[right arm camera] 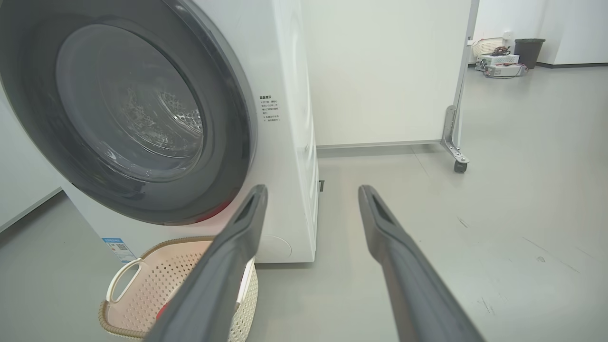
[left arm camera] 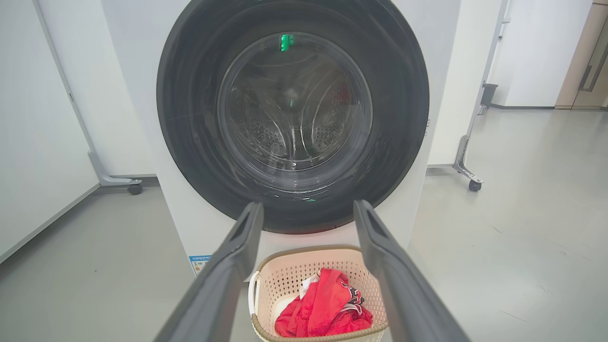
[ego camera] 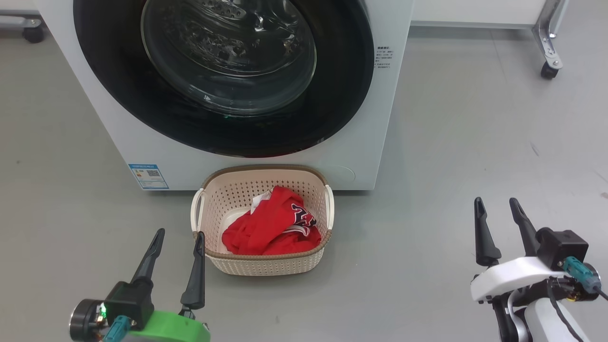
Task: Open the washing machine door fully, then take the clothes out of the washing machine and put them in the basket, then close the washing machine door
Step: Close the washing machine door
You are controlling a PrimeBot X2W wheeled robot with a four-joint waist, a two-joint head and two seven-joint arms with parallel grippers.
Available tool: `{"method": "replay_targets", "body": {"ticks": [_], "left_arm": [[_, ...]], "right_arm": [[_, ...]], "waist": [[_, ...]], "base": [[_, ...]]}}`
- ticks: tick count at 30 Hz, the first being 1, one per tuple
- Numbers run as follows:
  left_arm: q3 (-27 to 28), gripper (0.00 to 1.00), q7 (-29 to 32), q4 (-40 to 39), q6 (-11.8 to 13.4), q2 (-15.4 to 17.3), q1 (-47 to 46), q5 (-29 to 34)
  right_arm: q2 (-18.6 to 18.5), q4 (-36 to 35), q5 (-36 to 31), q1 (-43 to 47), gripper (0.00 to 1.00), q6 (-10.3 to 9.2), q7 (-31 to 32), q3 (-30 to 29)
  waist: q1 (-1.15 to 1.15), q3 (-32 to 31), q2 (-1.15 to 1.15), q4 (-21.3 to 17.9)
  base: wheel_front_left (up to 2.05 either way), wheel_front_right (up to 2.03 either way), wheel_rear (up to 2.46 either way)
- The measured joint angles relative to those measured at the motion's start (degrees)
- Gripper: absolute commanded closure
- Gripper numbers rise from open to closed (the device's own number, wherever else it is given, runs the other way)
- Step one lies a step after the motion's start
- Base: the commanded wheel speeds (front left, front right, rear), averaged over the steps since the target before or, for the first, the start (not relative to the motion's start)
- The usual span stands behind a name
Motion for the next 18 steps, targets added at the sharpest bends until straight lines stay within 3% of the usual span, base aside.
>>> {"method": "replay_targets", "body": {"ticks": [18], "left_arm": [[0.0,0.0,0.96,-2.23,0.07,0.32,1.15,0.0]], "right_arm": [[0.29,-6.49,-0.59,5.99,0.0,-1.79,0.01,0.59]], "waist": [[0.0,-0.96,0.0,0.48]], "base": [[0.0,0.0,0.0]]}}
